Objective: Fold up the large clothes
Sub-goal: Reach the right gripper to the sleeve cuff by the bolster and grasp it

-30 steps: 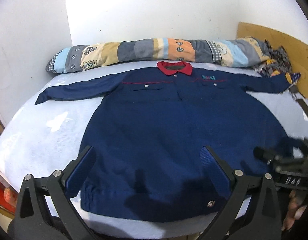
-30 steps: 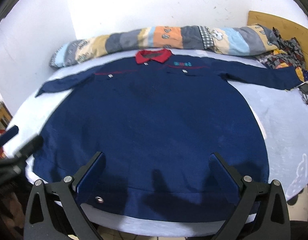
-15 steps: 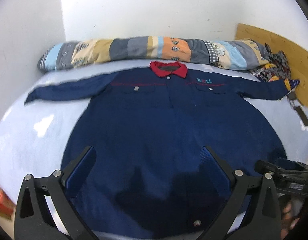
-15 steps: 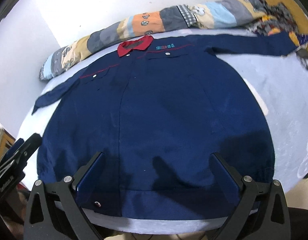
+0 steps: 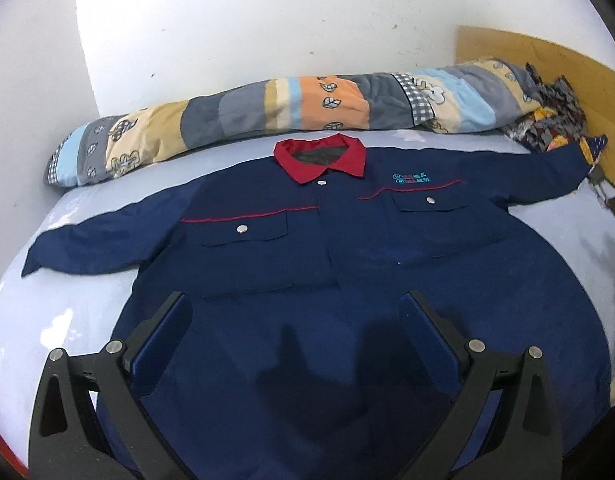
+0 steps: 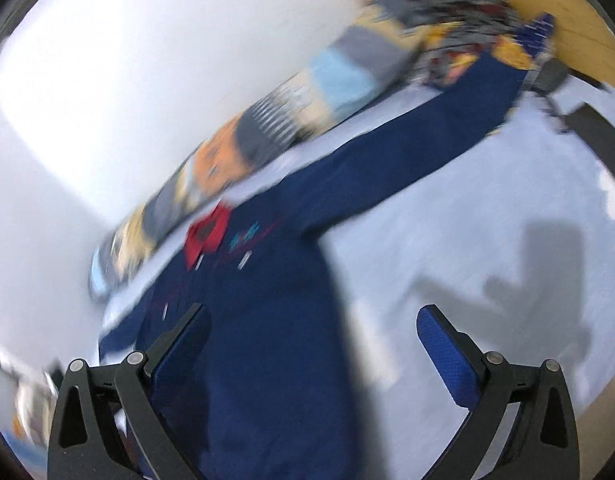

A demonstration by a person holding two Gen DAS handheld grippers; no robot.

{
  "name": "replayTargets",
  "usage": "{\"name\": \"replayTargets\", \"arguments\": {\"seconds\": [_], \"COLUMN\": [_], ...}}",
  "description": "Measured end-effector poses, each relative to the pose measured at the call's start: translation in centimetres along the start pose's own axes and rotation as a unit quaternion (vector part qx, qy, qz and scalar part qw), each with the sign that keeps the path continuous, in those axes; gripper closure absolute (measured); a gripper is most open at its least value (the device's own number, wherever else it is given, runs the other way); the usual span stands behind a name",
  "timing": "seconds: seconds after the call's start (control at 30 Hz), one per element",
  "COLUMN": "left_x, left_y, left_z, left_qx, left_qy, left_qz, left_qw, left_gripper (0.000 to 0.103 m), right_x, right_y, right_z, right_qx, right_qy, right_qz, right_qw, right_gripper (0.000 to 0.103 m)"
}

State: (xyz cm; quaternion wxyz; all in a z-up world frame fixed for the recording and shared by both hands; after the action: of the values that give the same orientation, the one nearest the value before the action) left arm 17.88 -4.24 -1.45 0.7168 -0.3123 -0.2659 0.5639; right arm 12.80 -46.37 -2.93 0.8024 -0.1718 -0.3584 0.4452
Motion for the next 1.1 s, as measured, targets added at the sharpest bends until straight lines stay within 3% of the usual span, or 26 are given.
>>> {"name": "replayTargets", "arguments": {"seconds": [0.17,0.2,0.23,0.27,0.3,0.4,0.53,0.87,0.93,0.97,1.0,1.03,1.1], "left_x": [0.2,0.2,0.5,0.6,0.7,0.9,0.8,0.2,0.2,0.1,0.0,-0.1,-0.2], "left_y": [-0.5,-0.5,-0.5,-0.5,-0.4,-0.2,0.3,0.4,0.5,0.6,0.7,0.6,0.5], "left_z": [-1.1,-1.4,-1.6,-1.9,-2.2,-2.9,-3.8,-4.3,-4.6,-4.7,-4.8,-4.8,-4.6], "left_qx": [0.015,0.018,0.022,0.028,0.032,0.043,0.059,0.053,0.058,0.06,0.063,0.064,0.062], "left_qy": [0.012,0.012,0.013,0.015,0.017,0.019,0.018,0.028,0.025,0.026,0.027,0.026,0.029], "left_qz": [-0.007,-0.006,-0.003,0.001,0.004,0.006,0.002,-0.017,-0.019,-0.02,-0.021,-0.023,-0.023], "left_qw": [0.9998,0.9997,0.9997,0.9995,0.9993,0.9989,0.9981,0.9981,0.9978,0.9976,0.9974,0.9974,0.9974], "left_gripper": [0.0,0.0,0.0,0.0,0.0,0.0,0.0,0.0,0.0,0.0,0.0,0.0,0.0], "right_x": [-8.9,-10.4,-11.6,-13.1,-14.3,-18.0,-21.5,-25.3,-25.5,-25.5,-25.3,-24.7,-23.4], "right_y": [-9.1,-10.7,-11.9,-13.5,-15.0,-18.4,-21.1,-24.8,-25.2,-25.3,-25.3,-25.3,-25.1], "right_z": [-2.7,-3.5,-4.2,-5.1,-5.9,-8.5,-11.6,-18.4,-19.3,-20.1,-20.4,-20.1,-18.9], "right_qx": [-0.037,-0.042,-0.042,-0.049,-0.052,-0.064,-0.069,-0.071,-0.072,-0.061,-0.06,-0.067,-0.086], "right_qy": [0.04,0.045,0.053,0.062,0.068,0.079,0.086,0.159,0.155,0.156,0.154,0.156,0.183], "right_qz": [-0.074,-0.083,-0.091,-0.101,-0.111,-0.153,-0.194,-0.164,-0.165,-0.159,-0.153,-0.143,-0.126], "right_qw": [0.996,0.995,0.993,0.992,0.99,0.983,0.975,0.971,0.971,0.973,0.974,0.975,0.971], "right_gripper": [0.003,0.009,0.024,0.032,0.036,0.035,0.033,0.039,0.042,0.048,0.071,0.083,0.093]}}
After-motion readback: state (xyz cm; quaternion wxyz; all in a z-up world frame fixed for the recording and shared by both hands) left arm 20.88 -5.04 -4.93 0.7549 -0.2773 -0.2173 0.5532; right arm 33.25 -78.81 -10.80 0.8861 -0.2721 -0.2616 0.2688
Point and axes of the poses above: each gripper's, at about its wrist camera, not at the fingertips, and z roughly against the way its jaws point, x to its left, y to its underside, the point moved 4 cm from there along -z, roughly the way its jaws point, and after that the axes turned 9 degrees about y, right-handed, at the moved point
